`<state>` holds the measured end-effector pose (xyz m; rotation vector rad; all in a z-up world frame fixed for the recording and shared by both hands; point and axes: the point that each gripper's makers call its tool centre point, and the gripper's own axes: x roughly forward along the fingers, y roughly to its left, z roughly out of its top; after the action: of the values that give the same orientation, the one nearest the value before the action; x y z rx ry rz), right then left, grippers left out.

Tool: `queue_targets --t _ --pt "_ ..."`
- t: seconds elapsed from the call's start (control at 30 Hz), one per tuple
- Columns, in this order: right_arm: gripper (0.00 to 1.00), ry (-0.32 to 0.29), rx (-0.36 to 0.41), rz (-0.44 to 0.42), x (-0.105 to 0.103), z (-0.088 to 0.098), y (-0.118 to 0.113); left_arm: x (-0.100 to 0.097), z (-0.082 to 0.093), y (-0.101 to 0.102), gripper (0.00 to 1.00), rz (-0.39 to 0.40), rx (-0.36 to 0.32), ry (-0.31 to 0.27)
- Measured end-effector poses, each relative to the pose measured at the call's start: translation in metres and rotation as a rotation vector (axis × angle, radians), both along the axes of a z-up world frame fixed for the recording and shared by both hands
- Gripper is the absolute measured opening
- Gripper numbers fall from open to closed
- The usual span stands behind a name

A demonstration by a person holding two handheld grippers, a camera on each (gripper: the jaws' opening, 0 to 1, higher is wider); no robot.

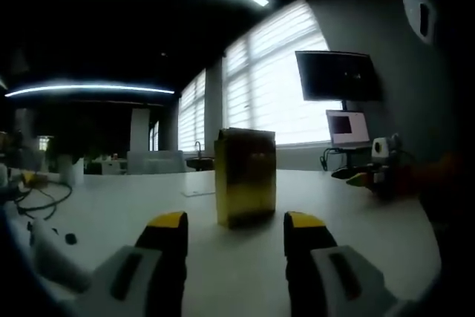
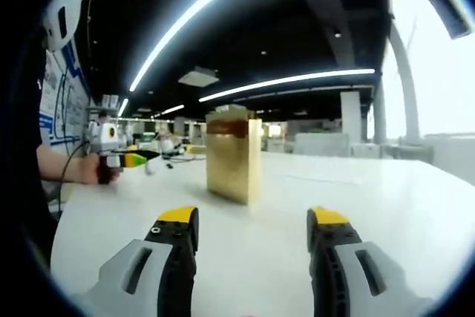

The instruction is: Extract single mask from mask box in order stack masks on table

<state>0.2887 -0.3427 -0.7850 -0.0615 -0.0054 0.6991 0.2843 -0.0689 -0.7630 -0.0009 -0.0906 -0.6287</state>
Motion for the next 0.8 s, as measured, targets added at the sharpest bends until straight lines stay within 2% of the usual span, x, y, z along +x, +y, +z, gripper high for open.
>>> queue_targets --t 0.13,0.37,0.53,0.8 --pt "0.57 0.003 -0.005 -0.001 0.000 -0.001 0.001 0.001 0.000 0.001 0.55 0.004 -0.002 0.001" --pt "0.55 0.008 0.010 -0.013 0.002 0.000 -0.003 0.001 -0.003 -0.001 0.53 -0.005 -0.007 0.023" --pt "0.55 0.003 0.017 -0.033 0.004 0.001 -0.009 0.004 -0.006 -0.004 0.54 -0.023 -0.012 0.054" --pt "0.55 0.002 0.033 -0.026 0.004 0.003 -0.011 0.008 0.000 -0.006 0.59 -0.025 -0.008 0.053"
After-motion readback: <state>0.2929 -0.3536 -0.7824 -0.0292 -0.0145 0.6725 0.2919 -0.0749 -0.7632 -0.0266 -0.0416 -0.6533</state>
